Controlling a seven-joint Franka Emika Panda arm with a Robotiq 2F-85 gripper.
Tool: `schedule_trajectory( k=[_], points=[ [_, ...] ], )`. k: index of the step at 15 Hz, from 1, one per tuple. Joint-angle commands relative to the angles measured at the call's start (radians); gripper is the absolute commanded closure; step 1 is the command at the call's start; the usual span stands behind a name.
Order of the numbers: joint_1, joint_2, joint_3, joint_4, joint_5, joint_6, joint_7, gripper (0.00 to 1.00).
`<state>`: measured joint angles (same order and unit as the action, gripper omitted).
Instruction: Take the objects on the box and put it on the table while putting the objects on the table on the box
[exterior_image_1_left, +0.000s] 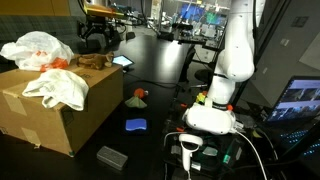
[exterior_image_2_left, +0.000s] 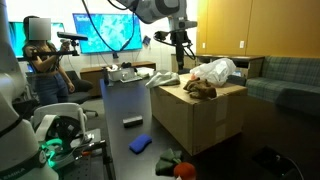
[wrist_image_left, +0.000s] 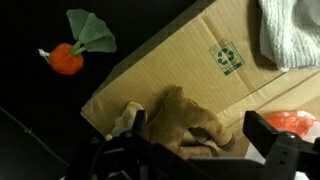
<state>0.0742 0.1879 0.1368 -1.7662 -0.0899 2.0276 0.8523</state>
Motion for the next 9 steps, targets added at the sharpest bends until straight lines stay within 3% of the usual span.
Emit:
schedule_trajectory(
  k=[1, 9],
  points=[
    [0.026, 0.071, -0.048, 0.061, 0.031, 0.06, 0.074, 0.0],
    [0.047, 0.151, -0.122, 0.062, 0.005, 0.126, 0.244, 0.0]
  ],
)
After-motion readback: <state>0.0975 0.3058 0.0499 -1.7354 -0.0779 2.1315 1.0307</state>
